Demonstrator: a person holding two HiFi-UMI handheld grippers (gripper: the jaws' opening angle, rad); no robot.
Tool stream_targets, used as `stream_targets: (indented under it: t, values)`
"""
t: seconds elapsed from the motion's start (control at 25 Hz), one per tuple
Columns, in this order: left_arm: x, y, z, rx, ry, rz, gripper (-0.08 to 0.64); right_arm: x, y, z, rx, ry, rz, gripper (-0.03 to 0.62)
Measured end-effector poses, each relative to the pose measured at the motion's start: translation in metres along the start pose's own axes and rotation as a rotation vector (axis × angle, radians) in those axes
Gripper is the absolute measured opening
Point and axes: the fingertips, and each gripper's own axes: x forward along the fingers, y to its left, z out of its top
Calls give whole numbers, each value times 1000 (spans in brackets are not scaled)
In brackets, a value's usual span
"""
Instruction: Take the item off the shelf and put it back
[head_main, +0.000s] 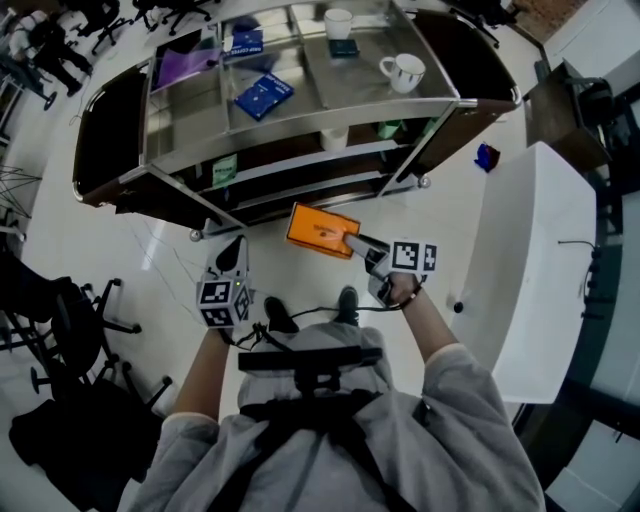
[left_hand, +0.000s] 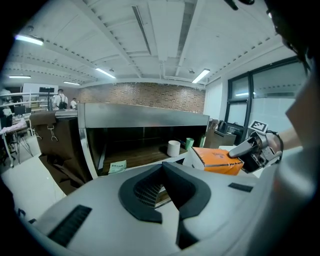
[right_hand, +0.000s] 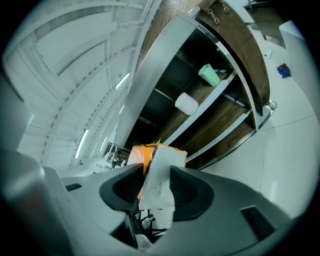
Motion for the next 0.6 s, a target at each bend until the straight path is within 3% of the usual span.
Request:
stream_targets:
  t: [0.2,0.6]
  values:
    - [-1,-5,-3,29,5,-10,6,0,0,-2,22,-3,32,169]
    - [-4,-8,-1,16,-19,2,6,-5,-12,-6,21,-3,-5,169]
